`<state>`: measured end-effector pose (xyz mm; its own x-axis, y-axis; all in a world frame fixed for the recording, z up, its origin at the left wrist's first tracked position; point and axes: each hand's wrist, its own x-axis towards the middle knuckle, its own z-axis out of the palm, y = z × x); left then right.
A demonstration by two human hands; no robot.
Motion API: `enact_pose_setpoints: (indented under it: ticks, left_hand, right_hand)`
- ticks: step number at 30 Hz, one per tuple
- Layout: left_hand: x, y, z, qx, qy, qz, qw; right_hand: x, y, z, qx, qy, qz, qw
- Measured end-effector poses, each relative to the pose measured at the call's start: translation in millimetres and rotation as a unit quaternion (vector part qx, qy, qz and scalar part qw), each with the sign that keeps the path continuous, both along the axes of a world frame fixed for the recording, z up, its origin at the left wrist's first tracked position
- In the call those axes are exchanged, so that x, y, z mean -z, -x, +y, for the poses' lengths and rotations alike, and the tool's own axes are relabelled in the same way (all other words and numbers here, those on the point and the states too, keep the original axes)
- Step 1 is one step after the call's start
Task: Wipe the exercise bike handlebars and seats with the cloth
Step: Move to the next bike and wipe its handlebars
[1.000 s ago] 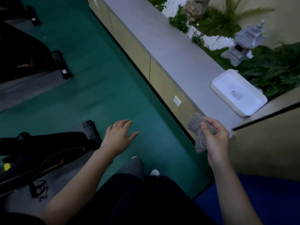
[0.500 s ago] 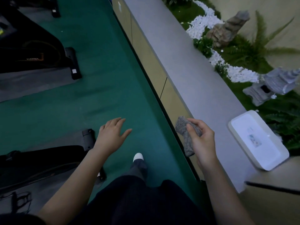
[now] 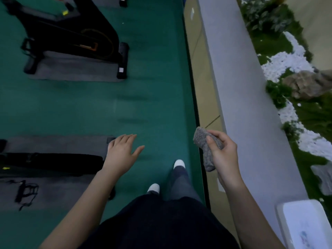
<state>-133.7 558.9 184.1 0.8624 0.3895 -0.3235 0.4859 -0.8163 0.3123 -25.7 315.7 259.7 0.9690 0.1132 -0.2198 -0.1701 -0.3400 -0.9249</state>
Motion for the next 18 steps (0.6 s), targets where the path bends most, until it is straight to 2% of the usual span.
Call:
enact_pose_setpoints:
  ticks: [8,18]
  left_hand:
    - [-2.2,-75.2,19.6,-0.119,-0.009,0.0,0.993]
    - [-16.5,-203.2,23.5,-0.177,-0.029,-0.033,0.983]
  right_hand:
    - [4.5,-129.2,45.9,-0.095,-0.012,-0.003,0.995]
    - [6.7,-294.1,78.2,-0.141,-0.028,0.0,0.99]
